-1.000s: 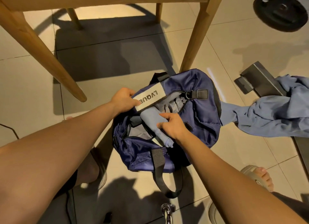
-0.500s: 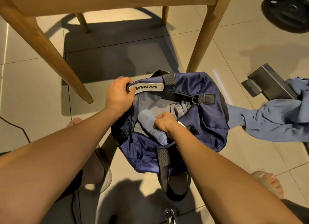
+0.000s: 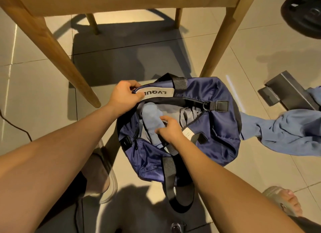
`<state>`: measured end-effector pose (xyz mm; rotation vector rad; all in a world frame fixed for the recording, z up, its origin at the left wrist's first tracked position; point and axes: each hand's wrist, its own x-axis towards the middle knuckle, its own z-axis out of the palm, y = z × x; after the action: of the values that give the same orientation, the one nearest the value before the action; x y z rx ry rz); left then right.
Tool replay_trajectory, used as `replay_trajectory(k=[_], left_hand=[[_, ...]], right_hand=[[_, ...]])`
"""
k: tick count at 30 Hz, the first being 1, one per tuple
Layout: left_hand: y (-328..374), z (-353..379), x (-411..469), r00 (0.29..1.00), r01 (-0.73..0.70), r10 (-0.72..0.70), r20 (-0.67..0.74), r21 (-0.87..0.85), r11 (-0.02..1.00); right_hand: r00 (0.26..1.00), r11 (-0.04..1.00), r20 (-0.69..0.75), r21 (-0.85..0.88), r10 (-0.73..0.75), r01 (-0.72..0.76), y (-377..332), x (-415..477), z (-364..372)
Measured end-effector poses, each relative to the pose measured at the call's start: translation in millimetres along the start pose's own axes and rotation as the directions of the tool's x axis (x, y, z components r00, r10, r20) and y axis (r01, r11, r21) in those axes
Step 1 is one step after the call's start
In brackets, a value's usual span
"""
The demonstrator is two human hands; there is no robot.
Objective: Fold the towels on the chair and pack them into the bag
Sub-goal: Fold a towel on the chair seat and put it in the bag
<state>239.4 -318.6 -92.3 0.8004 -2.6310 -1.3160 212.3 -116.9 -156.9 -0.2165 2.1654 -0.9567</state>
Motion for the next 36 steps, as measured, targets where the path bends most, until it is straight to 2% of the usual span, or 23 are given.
replay_trajectory(k=[3, 5, 7, 11, 13, 19, 22, 24, 27, 29, 31, 32, 33, 34, 36], left_hand=[[20, -2, -1, 0.998, -0.060, 0.063, 0.020, -0.123, 0.991], [35, -3, 0, 0.995, -0.088, 0.094, 0.044, -0.127, 0.988], [40, -7, 2, 0.991, -0.106, 0.111, 0.073, -0.074, 0.992], [17, -18, 3, 0.983, -0.112, 0.095, 0.156, 0.101, 0.989], [7, -22, 1, 0.980, -0.092, 0.069, 0.189, 0.118, 0.989], [6, -25, -2, 0.984, -0.057, 0.045, 0.172, 0.069, 0.996], [8, -26, -1, 0.988, -0.059, 0.057, 0.142, 0.011, 0.998], [7, -30, 0, 0.990, -0.091, 0.088, 0.111, 0.023, 0.996], [7, -39, 1, 0.992, -0.120, 0.118, 0.036, 0.045, 0.992], [12, -41, 0, 0.993, -0.112, 0.112, 0.032, 0.007, 0.994], [18, -41, -2, 0.992, -0.095, 0.096, 0.077, -0.025, 0.995], [20, -41, -2, 0.991, -0.090, 0.093, 0.100, -0.030, 0.995], [22, -41, -3, 0.989, -0.088, 0.091, 0.117, -0.032, 0.996], [22, -42, -4, 0.988, -0.083, 0.086, 0.128, -0.032, 0.996], [22, -43, -5, 0.988, -0.065, 0.069, 0.138, -0.034, 0.997]], right_hand=[[0.998, 0.997, 0.043, 0.064, -0.056, 0.053, -14, 1, 13], [0.986, 0.992, 0.110, 0.020, -0.129, 0.128, -12, 3, 27], [0.983, 0.988, 0.119, -0.050, -0.141, 0.148, -2, 6, 35], [0.998, 0.983, 0.031, 0.177, -0.048, 0.042, -8, 9, 27], [0.999, 0.958, 0.050, 0.286, -0.004, -0.011, -14, 13, 24], [0.999, 0.935, 0.040, 0.356, -0.006, -0.008, -24, 27, 37], [0.997, 0.949, 0.075, 0.311, 0.017, -0.039, -31, 28, 39], [0.985, 0.970, 0.173, 0.233, 0.028, -0.068, -32, 30, 37], [0.914, 0.969, 0.397, 0.178, 0.088, -0.170, -27, 32, 28], [0.873, 0.934, 0.484, 0.278, 0.065, -0.223, -22, 36, 22], [0.829, 0.813, 0.560, 0.490, -0.015, -0.316, -20, 40, 17], [0.812, 0.767, 0.582, 0.540, -0.043, -0.347, -21, 42, 18], [0.811, 0.773, 0.584, 0.532, -0.038, -0.347, -23, 45, 19], [0.833, 0.842, 0.553, 0.450, 0.001, -0.299, -27, 45, 19], [0.914, 0.964, 0.399, 0.205, 0.077, -0.171, -32, 48, 20]])
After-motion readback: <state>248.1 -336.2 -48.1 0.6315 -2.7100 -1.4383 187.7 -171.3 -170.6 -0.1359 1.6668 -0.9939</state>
